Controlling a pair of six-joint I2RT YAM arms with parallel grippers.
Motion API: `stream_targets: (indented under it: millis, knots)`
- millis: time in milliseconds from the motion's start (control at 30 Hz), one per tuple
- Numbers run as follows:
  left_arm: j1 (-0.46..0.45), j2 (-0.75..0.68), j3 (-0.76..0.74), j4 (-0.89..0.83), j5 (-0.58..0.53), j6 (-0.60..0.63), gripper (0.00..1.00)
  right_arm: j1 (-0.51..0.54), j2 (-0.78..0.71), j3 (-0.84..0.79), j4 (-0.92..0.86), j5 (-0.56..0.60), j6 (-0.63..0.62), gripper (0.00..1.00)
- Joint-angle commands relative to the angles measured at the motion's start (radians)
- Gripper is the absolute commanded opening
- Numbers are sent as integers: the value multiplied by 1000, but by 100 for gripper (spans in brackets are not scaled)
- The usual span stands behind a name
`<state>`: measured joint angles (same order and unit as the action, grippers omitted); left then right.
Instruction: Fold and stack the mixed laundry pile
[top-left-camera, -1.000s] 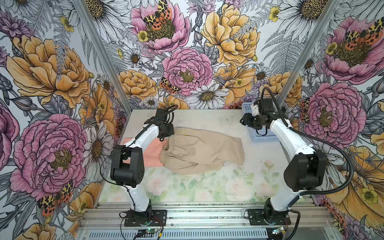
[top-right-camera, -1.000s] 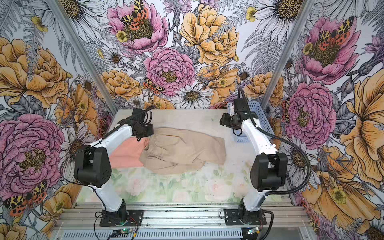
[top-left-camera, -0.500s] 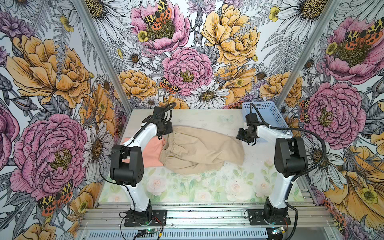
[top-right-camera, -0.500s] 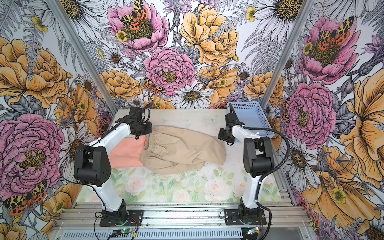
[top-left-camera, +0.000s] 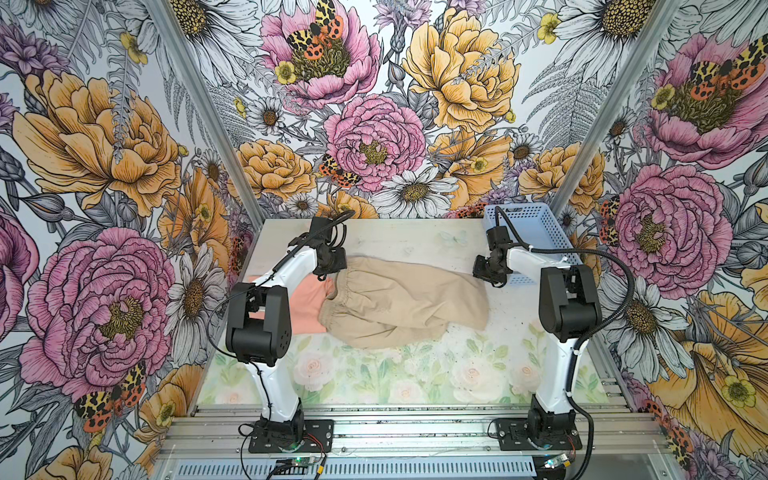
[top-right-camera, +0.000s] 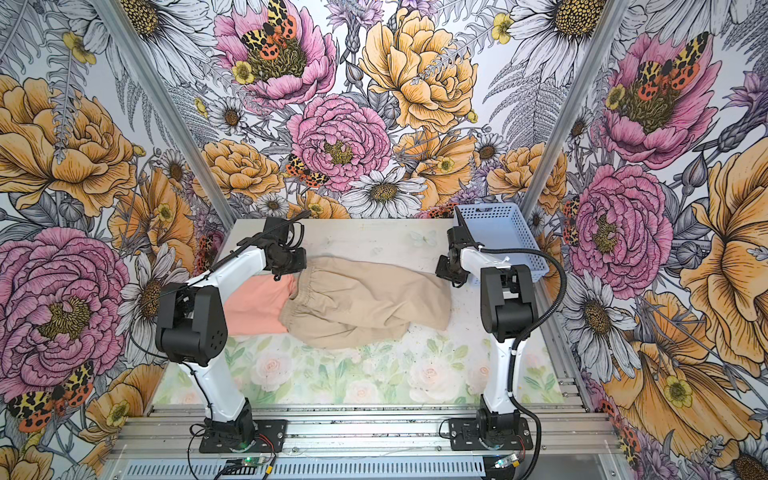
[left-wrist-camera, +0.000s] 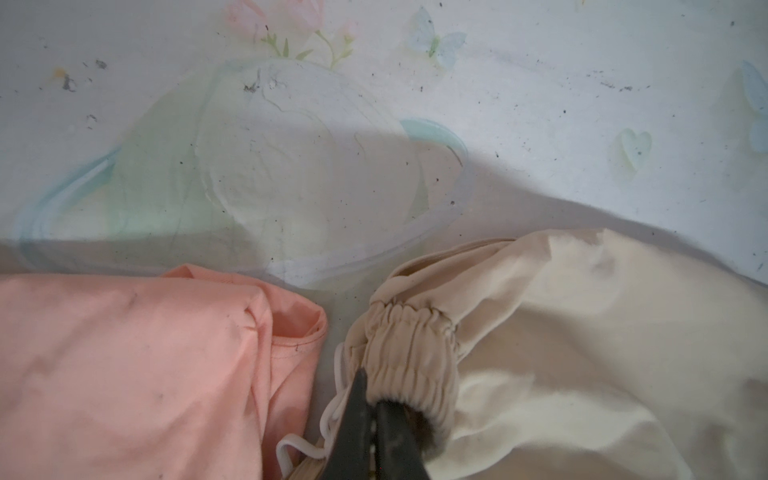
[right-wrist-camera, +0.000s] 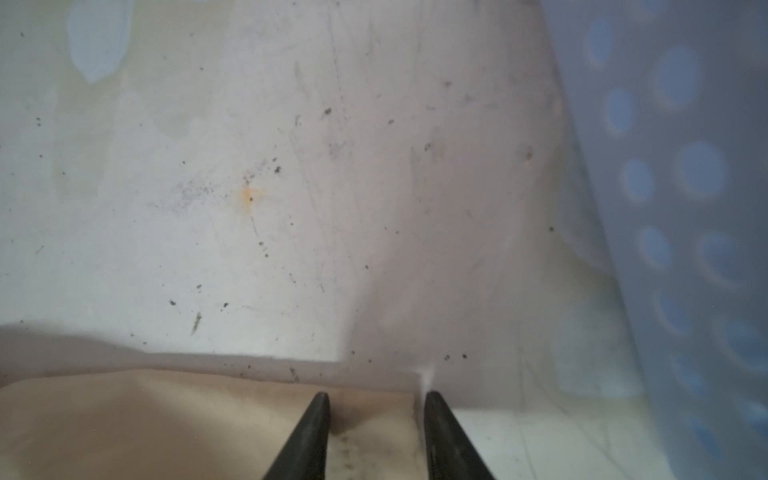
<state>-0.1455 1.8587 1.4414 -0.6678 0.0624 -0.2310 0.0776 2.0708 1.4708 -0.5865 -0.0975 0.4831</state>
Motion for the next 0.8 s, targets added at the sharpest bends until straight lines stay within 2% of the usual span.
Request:
stream_targets:
  millis: [0, 133, 300, 567, 667, 767]
  knots:
    - [10, -3, 27, 5, 17, 18, 0, 2, 22, -7, 0, 14, 10, 28]
    - [10, -3, 27, 5, 22, 13, 0, 4, 9, -4, 1, 18, 15, 0]
    - [8, -27, 28, 5, 35, 2, 0, -11, -81, -1, -4, 29, 12, 0]
    - [-5, -193, 84, 6, 54, -11, 0, -35, -358, 104, -114, 66, -21, 0]
    - [-1, -184, 128, 10, 77, -15, 0, -45, -355, 204, -139, 63, -35, 0]
    - [8, -114, 180, 29, 98, -17, 0, -50, -273, 307, -142, 58, -41, 0]
